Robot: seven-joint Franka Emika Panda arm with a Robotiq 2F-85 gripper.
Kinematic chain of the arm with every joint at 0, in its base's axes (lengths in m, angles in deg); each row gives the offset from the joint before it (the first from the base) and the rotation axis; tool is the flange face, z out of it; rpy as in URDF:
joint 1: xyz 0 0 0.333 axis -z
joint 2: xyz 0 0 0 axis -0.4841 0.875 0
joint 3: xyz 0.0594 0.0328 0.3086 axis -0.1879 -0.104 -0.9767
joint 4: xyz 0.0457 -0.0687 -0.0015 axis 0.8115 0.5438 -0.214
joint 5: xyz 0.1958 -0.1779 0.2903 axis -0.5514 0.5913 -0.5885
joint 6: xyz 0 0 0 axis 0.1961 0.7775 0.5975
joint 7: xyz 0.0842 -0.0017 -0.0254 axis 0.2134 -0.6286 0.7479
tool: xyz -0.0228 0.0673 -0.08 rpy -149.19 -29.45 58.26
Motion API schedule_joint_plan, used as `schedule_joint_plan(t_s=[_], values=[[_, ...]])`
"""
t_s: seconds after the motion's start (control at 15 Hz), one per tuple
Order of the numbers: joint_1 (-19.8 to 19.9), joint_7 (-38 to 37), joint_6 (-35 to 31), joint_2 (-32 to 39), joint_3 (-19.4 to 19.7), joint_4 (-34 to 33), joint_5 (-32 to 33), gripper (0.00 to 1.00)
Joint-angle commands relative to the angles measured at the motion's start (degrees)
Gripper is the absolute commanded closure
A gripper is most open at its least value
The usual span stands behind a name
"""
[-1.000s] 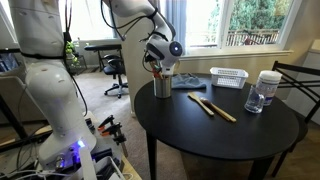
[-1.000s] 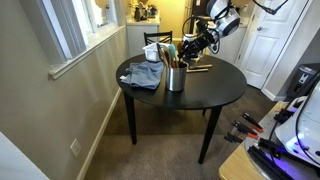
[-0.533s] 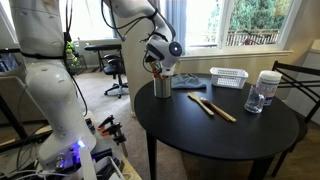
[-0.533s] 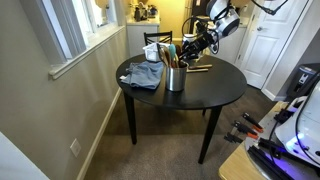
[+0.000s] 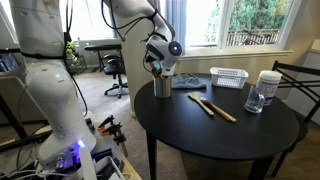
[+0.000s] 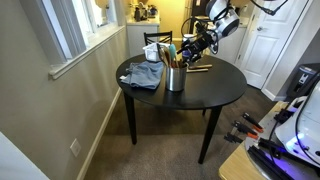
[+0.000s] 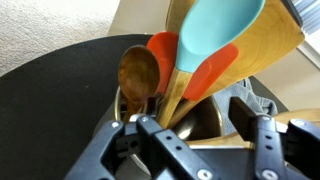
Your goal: Put the wooden spoon in the tin
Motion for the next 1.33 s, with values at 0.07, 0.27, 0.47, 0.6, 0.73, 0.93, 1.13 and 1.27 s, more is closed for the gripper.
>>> schedule_joint_plan(t_s=[0.07,0.27,0.47,0.6,0.73,0.93,1.13,1.27], values=[[-0.62,-3.96,-1.01,-3.63,-0.63,2.62,2.88,0.0],[-0.89,-5.18,-1.17,-4.62,-0.78,3.0,3.6,0.0],[-1.03,-6.28,-1.3,-5.94,-0.86,3.88,4.47,0.0],[-1.02,-7.22,-1.63,-7.09,-0.94,4.58,5.13,0.0],[-0.92,-7.91,-1.76,-8.45,-0.94,5.37,5.46,0.0],[-0.46,-5.22,-0.21,-5.1,-0.9,2.68,4.14,0.0],[-0.46,-5.22,-0.2,-4.71,-0.89,2.63,4.14,0.0],[-0.46,-5.22,-0.2,-4.7,-0.89,2.62,4.14,0.0]])
